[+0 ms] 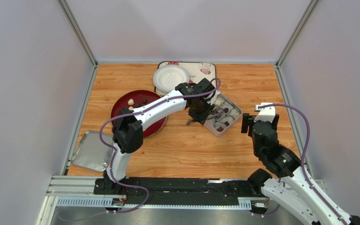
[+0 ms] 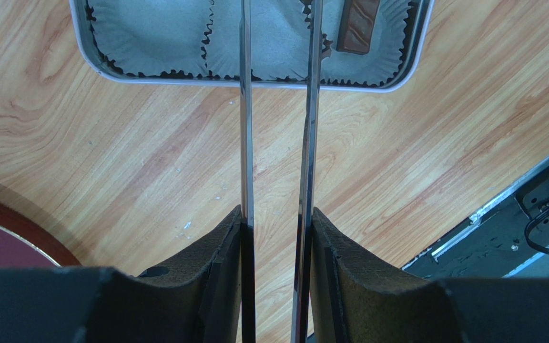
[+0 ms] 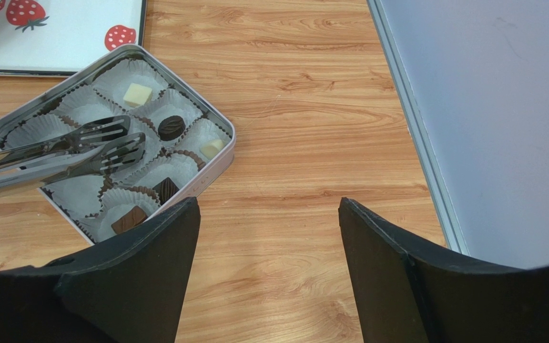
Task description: Pack the chocolate
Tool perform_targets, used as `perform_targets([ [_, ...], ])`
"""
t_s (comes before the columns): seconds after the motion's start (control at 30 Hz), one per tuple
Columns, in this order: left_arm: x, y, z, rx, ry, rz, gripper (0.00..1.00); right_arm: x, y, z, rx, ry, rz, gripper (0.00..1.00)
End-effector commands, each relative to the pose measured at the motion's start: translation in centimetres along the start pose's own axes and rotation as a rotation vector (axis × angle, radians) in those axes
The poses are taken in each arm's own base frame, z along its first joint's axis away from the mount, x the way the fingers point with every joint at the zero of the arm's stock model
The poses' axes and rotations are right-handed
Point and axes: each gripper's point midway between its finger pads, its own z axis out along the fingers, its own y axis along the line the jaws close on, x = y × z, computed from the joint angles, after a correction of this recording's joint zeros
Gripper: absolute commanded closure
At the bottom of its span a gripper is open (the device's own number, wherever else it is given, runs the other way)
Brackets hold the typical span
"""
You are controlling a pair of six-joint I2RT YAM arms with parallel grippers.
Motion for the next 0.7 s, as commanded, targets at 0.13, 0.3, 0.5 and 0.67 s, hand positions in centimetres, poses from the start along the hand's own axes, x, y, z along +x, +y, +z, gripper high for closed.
perform_targets([
  [0.13,-1.9,-0.6,-1.5,0.005,-0.077,-0.005,0.56,-0.4,1.0,-0.1,-0.062,-0.009,-0.004,0.24],
  [0.3,-2.7,-0.8,-2.2,0.010,-0.110,-0.006,0.55,-0.3,1.7,0.0,-0.090,0.001,-0.017,0.25],
  [0.5,-4.1,-0.8,-4.4,-0.005,-0.174,-0.007,0.55,-0.4,1.8,-0.2,-0.105,-0.004,-0.009,0.24],
  [0.67,-4.8,0.9,-8.1,-0.030,-0.259,-0.049,0.55,-0.5,2.4,-0.2,-0.139,-0.001,-0.011,0.24],
])
